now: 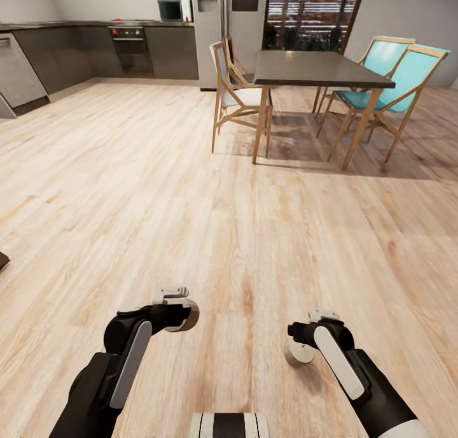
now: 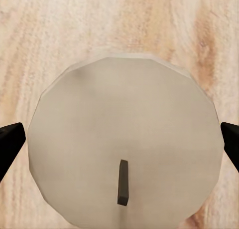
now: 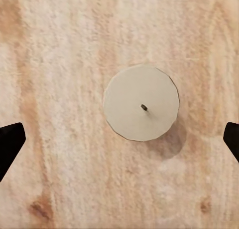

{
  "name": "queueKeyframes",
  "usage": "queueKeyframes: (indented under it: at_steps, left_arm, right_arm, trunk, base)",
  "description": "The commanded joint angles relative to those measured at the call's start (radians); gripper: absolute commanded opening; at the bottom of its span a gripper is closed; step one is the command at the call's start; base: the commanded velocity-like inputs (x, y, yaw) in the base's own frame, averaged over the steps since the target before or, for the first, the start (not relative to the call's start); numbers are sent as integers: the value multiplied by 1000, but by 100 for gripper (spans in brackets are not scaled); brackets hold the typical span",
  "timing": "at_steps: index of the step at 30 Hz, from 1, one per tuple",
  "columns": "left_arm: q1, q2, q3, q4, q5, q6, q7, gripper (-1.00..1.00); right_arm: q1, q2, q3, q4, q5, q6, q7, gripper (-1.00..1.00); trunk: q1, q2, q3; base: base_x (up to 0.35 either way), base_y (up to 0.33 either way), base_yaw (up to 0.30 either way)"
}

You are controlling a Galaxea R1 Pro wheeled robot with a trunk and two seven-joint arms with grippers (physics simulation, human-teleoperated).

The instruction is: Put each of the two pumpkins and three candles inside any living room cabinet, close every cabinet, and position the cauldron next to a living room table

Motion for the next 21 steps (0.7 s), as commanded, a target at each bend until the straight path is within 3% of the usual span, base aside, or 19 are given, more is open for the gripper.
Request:
queueKeyframes:
  at_steps: [1, 17, 21]
  left_arm:
    - [0, 0, 0, -4, 10, 7, 6, -100]
    - [-4, 1, 25, -10, 9, 12, 17, -100]
    - [-4, 2, 29, -10, 17, 12, -33, -100]
  right_arm:
    - [-1, -1, 2, -1, -9, 1, -10, 100]
    - [-1, -6, -1, -1, -7, 2, -10, 100]
    - [0, -6, -4, -1, -6, 1, -10, 100]
  trunk:
    - [0, -1, -5]
    - [1, -1, -9]
    - [1, -1, -9]
  base:
    - [0, 0, 0]
    - [0, 0, 0]
    - [0, 0, 0]
